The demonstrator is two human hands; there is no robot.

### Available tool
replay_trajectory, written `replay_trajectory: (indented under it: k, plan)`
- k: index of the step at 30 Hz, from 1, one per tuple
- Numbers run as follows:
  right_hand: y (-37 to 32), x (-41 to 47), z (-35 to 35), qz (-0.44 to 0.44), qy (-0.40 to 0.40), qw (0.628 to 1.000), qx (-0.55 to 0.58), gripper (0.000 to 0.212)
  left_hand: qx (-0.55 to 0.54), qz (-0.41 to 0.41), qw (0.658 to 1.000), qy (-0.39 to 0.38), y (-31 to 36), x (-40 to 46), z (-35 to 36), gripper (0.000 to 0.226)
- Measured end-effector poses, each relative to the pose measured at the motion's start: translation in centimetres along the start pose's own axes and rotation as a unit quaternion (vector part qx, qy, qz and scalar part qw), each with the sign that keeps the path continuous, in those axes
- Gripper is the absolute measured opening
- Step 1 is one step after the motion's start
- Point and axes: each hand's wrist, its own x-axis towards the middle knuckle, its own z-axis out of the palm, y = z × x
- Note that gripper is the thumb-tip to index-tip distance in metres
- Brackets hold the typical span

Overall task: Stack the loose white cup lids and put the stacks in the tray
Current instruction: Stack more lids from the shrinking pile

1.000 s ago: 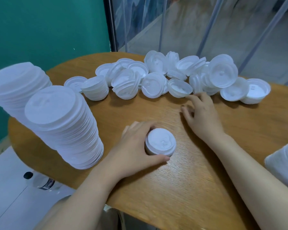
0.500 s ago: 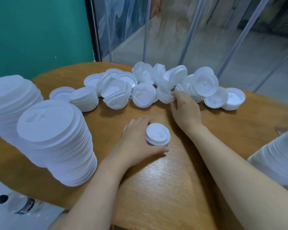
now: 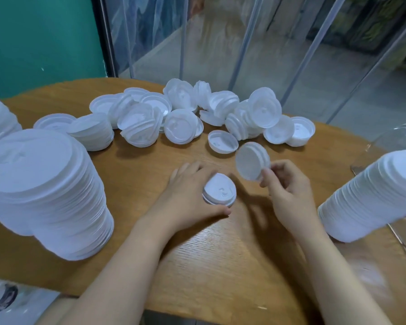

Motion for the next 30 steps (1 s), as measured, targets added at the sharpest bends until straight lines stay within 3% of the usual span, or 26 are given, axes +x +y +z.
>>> replay_trajectory:
  k: [4, 9, 13, 16, 19, 22, 27, 30]
  plan:
    - [0.8, 0.0, -1.1, 0.121, 0.027, 0.985, 0.121, 0.01, 0.005, -0.007, 1.0, 0.002, 0.1, -0.4, 0.2, 0.103]
    - [1.7, 0.2, -1.8, 0.125, -0.02, 0.992, 0.011, 0.029, 0.001, -0.017, 1.0, 0.004, -0.1, -0.5, -0.1, 0.1]
    - [2.1, 0.4, -1.9, 0.127, -0.089, 0.987, -0.051, 0.066, -0.008, -0.029, 0.999, 0.012, 0.0, -0.8, -0.7, 0.095]
    - [2.5, 0.5, -1.8, 0.096, -0.103, 0.984, -0.113, 0.078, -0.012, -0.041, 0.999, 0.019, 0.0, -1.2, -0.9, 0.091]
    - [2.3, 0.5, -2.2, 0.07, -0.126, 0.976, -0.16, 0.077, -0.039, -0.053, 0.997, 0.028, -0.4, -1.5, -1.0, 0.08]
    - [2.3, 0.1, -2.6, 0.027, -0.15, 0.969, -0.192, 0.062, -0.055, -0.059, 0.996, 0.028, -0.7, -1.8, -1.1, 0.074]
    - [0.6, -0.4, -2.4, 0.007, -0.11, 0.991, -0.069, 0.044, -0.051, -0.056, 0.996, 0.039, -0.9, -1.8, -1.0, 0.072]
    - [-0.3, -0.5, -0.5, -0.024, -0.153, 0.987, -0.038, 0.043, -0.045, -0.053, 0.997, 0.038, -0.8, -1.7, -0.9, 0.07]
